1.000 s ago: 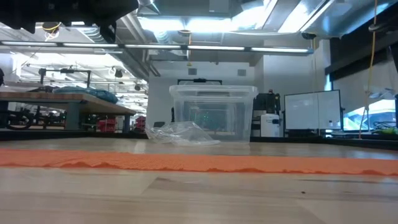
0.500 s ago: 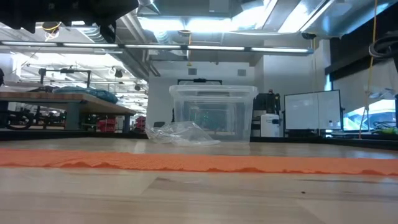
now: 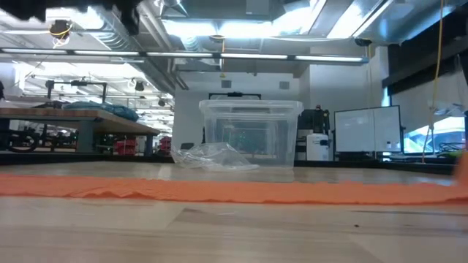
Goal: Roll bandage
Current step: Roll the orange bandage
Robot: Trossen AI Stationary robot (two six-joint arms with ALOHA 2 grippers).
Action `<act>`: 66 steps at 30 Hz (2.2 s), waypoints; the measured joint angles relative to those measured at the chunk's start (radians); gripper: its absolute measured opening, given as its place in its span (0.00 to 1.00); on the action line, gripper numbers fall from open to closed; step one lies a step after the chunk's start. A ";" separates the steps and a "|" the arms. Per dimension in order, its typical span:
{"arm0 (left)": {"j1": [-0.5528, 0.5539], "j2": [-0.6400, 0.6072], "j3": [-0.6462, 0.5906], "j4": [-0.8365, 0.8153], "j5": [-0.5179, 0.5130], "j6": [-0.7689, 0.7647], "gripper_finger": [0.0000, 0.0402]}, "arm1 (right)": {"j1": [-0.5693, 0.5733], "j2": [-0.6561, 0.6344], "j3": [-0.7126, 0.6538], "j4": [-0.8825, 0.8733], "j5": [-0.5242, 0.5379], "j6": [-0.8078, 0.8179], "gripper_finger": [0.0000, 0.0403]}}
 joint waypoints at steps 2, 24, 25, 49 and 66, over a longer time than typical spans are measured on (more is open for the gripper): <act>-0.030 0.065 0.067 -0.023 -0.005 0.042 0.00 | 0.000 -0.001 0.074 -0.062 0.089 -0.088 0.13; -0.170 0.758 0.617 -0.245 -0.064 0.297 0.01 | -0.191 0.000 0.289 0.385 0.459 -1.059 0.15; -0.170 0.764 0.617 -0.244 -0.064 0.279 0.02 | -0.201 0.000 0.282 0.402 0.453 -1.068 0.15; -0.169 0.934 0.733 -0.302 -0.001 0.213 0.35 | -0.309 0.123 0.230 0.548 0.373 -1.149 0.15; -0.168 0.928 0.733 -0.354 -0.089 0.245 0.35 | -0.308 0.120 0.234 0.562 0.352 -1.126 0.15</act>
